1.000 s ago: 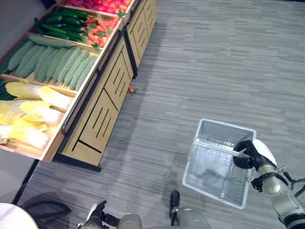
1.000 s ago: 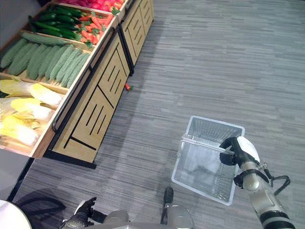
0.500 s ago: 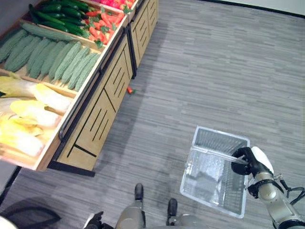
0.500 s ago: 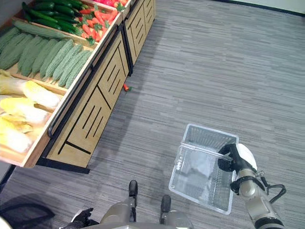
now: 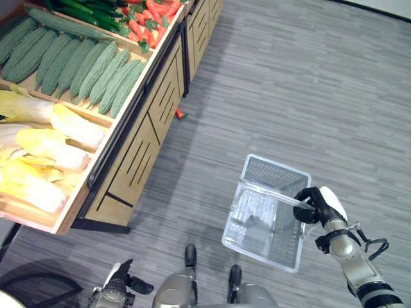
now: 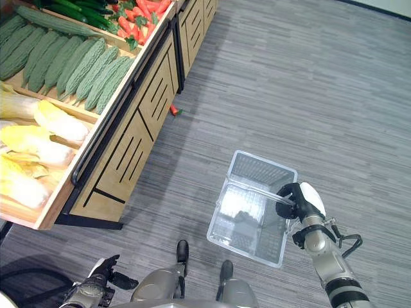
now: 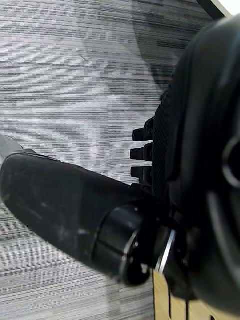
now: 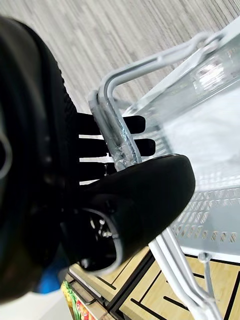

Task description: Get the vegetables into the basket

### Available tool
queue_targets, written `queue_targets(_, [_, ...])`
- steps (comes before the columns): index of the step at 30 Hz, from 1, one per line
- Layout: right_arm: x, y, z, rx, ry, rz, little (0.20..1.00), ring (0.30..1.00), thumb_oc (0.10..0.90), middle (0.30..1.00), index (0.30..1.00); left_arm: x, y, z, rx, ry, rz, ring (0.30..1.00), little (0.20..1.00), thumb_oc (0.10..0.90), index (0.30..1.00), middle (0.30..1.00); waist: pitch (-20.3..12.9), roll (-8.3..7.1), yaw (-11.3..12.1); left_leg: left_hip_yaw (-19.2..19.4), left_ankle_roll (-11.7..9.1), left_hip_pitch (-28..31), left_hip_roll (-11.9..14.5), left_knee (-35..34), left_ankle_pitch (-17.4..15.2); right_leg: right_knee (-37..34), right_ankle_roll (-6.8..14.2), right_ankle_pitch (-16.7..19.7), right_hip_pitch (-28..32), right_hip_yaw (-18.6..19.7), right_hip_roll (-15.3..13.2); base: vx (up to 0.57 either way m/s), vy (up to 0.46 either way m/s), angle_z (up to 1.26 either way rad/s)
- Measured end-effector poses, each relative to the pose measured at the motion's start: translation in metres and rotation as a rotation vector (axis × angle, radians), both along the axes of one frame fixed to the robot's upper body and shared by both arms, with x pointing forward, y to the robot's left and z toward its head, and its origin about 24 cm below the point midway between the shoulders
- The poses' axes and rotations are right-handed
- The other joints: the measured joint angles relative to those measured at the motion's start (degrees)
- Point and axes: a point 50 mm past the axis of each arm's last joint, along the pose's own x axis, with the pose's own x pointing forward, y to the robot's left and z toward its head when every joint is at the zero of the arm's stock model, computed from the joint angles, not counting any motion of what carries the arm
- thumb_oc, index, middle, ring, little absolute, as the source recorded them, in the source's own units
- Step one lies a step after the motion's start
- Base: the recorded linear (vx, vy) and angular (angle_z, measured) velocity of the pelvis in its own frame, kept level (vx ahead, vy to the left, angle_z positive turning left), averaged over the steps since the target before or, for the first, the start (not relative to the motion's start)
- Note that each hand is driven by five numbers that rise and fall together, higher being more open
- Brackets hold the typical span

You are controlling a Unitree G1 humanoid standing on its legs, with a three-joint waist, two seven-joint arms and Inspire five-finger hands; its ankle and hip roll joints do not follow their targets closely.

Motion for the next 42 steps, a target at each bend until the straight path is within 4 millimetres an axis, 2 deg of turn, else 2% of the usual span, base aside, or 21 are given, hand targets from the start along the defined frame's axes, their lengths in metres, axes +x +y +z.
queue_targets(1, [0.0,-0.001,0.001,-0.006,-0.001,0.003,0.3,0.3,0.4,0.3,0.3,0.0,-0.001,0.0,-0.001,0.004,-0.006,1.0,1.0,0.9,1.0,1.0,0.5,0.21,-0.4,-1.0,0.7,0.5,-0.1,0.5,-0.3,7.9,0.3,-1.3,-4.4,1.2,-0.1,0.2,-0.01,0.26])
queue_targets(3, [-0.003,-0.002,0.0,-0.02,0.008,0.009,0.3,0.3,0.4,0.3,0.3,0.0,0.0,0.0,0.005,0.011,-0.017,1.0,1.0,0.9,1.0,1.0,0.7,-0.22,-2.0,-2.7,1.0,0.9,-1.3,0.5,-0.1,11.7,0.4,-3.8,-7.7,2.8,-1.5,0.16,-0.067,0.52])
queue_targets(6, [-0.005,-0.003,0.0,-0.054,0.018,0.016,0.3,0.3,0.4,0.3,0.3,0.002,0.0,0.0,0.009,0.009,-0.016,1.0,1.0,0.9,1.0,1.0,1.5,-0.41,-2.9,-5.1,1.4,1.1,-3.2,1.2,-0.6,1.4,0.9,-2.6,-11.1,3.2,-3.7,0.23,-0.162,0.54])
queue_targets(7, [-0.009,-0.004,-0.003,-0.061,0.034,0.016,0.3,0.3,0.4,0.3,0.3,0.003,0.001,0.0,0.013,0.017,-0.008,1.0,1.0,0.9,1.0,1.0,1.7,-0.26,-3.3,-7.2,1.3,1.0,-3.9,1.8,-0.8,-8.2,1.7,-0.5,-10.9,5.3,-4.0,0.28,-0.191,0.71])
queue_targets(8, [-0.011,-0.004,-0.004,-0.06,0.042,0.018,0.3,0.3,0.4,0.3,0.3,0.002,0.002,0.0,0.014,0.021,-0.006,1.0,1.0,0.9,1.0,1.0,1.8,-0.31,-3.4,-7.8,1.4,1.0,-4.2,1.8,-1.0,-11.8,1.7,1.2,-10.8,5.9,-4.1,0.28,-0.192,0.72])
queue_targets(12, [-0.013,-0.001,-0.008,-0.047,0.058,0.026,0.3,0.3,0.4,0.3,0.3,-0.011,0.002,-0.004,0.005,0.055,0.03,1.0,1.0,0.9,1.0,1.0,1.8,-0.28,-3.0,-12.3,-0.1,3.1,-4.5,2.5,-3.1,-20.3,0.9,7.7,-7.5,7.5,-4.2,0.29,-0.266,0.62])
queue_targets(15, [-0.011,-0.001,-0.007,-0.044,0.063,0.036,0.3,0.3,0.4,0.3,0.3,-0.026,0.001,-0.007,0.003,0.086,0.037,1.0,1.0,0.9,1.0,1.0,1.0,-0.49,-2.7,-15.0,-2.1,6.0,-3.1,1.6,-4.7,-20.2,0.0,11.6,-3.5,4.7,-3.5,0.2,-0.242,0.54])
queue_targets(16, [-0.009,-0.002,-0.004,-0.051,0.054,0.039,0.3,0.3,0.4,0.3,0.3,-0.031,-0.002,-0.009,-0.007,0.096,0.039,1.0,1.0,0.9,1.0,1.0,0.2,0.81,-2.7,-15.9,-3.3,6.2,-0.7,1.5,-5.6,-20.1,-1.6,12.7,-2.6,2.7,-1.6,0.13,-0.2,0.51])
queue_targets(18, [-0.008,-0.006,-0.002,-0.064,0.06,0.041,0.3,0.3,0.4,0.3,0.3,-0.036,-0.008,-0.012,-0.024,0.109,0.042,1.0,1.0,0.9,1.0,1.0,-0.6,2.31,-2.4,-16.7,-4.6,6.1,2.7,2.4,-6.0,-20.4,-4.1,12.0,-1.0,0.0,1.3,0.15,-0.282,0.49])
queue_targets(21, [-0.007,-0.015,0.002,-0.083,0.064,0.031,0.3,0.3,0.4,0.3,0.3,-0.031,-0.018,-0.014,-0.05,0.088,0.026,1.0,1.0,0.9,1.0,1.0,-1.3,1.92,-2.6,-18.7,-6.8,4.1,4.8,6.1,-4.9,-19.7,-7.0,9.3,0.6,-4.0,3.4,0.12,-0.246,0.62])
queue_targets(24, [-0.003,-0.02,0.008,-0.097,0.041,0.022,0.3,0.3,0.4,0.3,0.3,-0.023,-0.02,-0.013,-0.053,0.064,0.019,1.0,1.0,0.9,1.0,1.0,-1.4,1.69,-2.8,-18.9,-8.5,1.7,5.2,8.7,-3.8,-19.8,-8.0,8.2,1.3,-6.9,3.8,0.09,-0.18,0.53])
queue_targets(27, [-0.01,-0.03,0.01,-0.124,0.051,-0.009,0.3,0.3,0.4,0.3,0.3,-0.011,-0.021,-0.01,-0.054,0.039,0.007,1.0,1.0,0.9,1.0,1.0,-1.6,1.19,-3.2,-14.1,-11.4,-2.0,4.3,13.2,-1.7,-20.3,-9.4,7.3,2.3,-11.0,2.8,0.03,-0.122,0.8])
queue_targets(28, [-0.017,-0.037,0.008,-0.13,0.064,-0.039,0.3,0.3,0.4,0.3,0.3,0.0,-0.023,-0.008,-0.055,0.009,-0.014,1.0,1.0,0.9,1.0,1.0,-1.2,0.53,-3.5,-7.4,-11.0,-4.1,4.4,15.9,-1.3,-20.6,-10.1,7.0,2.7,-13.6,2.1,0.02,-0.073,0.81])
queue_targets(29, [-0.018,-0.037,0.007,-0.13,0.07,-0.041,0.3,0.3,0.4,0.3,0.3,0.001,-0.024,-0.007,-0.053,0.006,-0.022,1.0,1.0,0.9,1.0,1.0,-1.3,0.8,-3.4,-5.5,-11.0,-4.1,4.9,16.7,-1.8,-20.6,-10.4,6.8,3.0,-14.2,2.3,0.04,-0.074,1.04])
queue_targets(30, [-0.023,-0.039,0.005,-0.12,0.066,-0.065,0.3,0.3,0.4,0.3,0.3,0.003,-0.023,-0.007,-0.045,0.014,-0.04,1.0,1.0,0.9,1.0,1.0,-1.1,0.4,-3.7,1.2,-9.6,-5.2,5.2,16.2,-2.8,-21.9,-9.8,6.0,3.8,-16.9,1.8,0.11,0.01,0.91])
queue_targets(31, [-0.028,-0.041,0.004,-0.118,0.07,-0.085,0.3,0.3,0.4,0.3,0.3,0.01,-0.025,-0.004,-0.042,-0.01,-0.062,1.0,1.0,0.9,1.0,1.0,-0.9,0.54,-3.7,4.2,-8.7,-6.4,4.2,12.5,-3.3,-23.2,-9.5,6.0,3.5,-18.3,1.5,0.16,0.107,0.93])
queue_targets(32, [-0.028,-0.039,0.001,-0.104,0.07,-0.092,0.3,0.3,0.4,0.3,0.3,0.011,-0.026,-0.004,-0.043,-0.012,-0.077,1.0,1.0,0.9,1.0,1.0,-1.1,1.73,-3.1,5.7,-8.3,-6.7,3.5,8.4,-3.0,-23.2,-8.3,6.1,3.4,-19.0,1.6,0.25,0.165,0.66])
queue_targets(34, [-0.025,-0.031,-0.006,-0.069,0.073,-0.095,0.3,0.3,0.4,0.3,0.3,0.009,-0.027,-0.005,-0.047,-0.005,-0.077,1.0,1.0,0.9,1.0,1.0,-1.0,1.93,-2.3,6.3,-8.2,-7.7,3.7,0.7,-0.2,-23.4,-7.9,5.5,3.5,-19.3,2.1,0.23,0.172,0.12])
queue_targets(37, [-0.022,-0.023,-0.008,-0.049,0.066,-0.079,0.3,0.3,0.4,0.3,0.3,-0.017,-0.029,-0.014,-0.051,0.08,-0.058,1.0,1.0,0.9,1.0,1.0,-1.3,2.56,-2.3,6.3,-6.5,-4.3,5.5,1.0,1.2,-23.0,-5.7,4.9,6.7,-17.6,1.7,0.17,0.179,-0.29])
queue_targets(38, [-0.022,-0.024,-0.008,-0.051,0.064,-0.083,0.3,0.3,0.4,0.3,0.3,-0.026,-0.029,-0.016,-0.053,0.105,-0.05,1.0,1.0,0.9,1.0,1.0,-1.5,2.78,-2.7,6.8,-4.6,-3.6,4.7,0.7,3.0,-21.7,-4.4,4.5,6.9,-16.7,0.8,0.18,0.227,-0.22])
queue_targets(42, [-0.026,-0.017,-0.015,-0.041,0.094,-0.059,0.3,0.3,0.4,0.3,0.3,-0.01,-0.016,-0.008,-0.023,0.049,-0.038,1.0,1.0,0.9,1.0,1.0,-1.8,1.36,-2.5,8.3,-0.2,-1.8,-0.8,0.3,0.9,-15.5,-2.2,3.6,4.8,-10.3,-5.2,0.14,0.198,0.01])
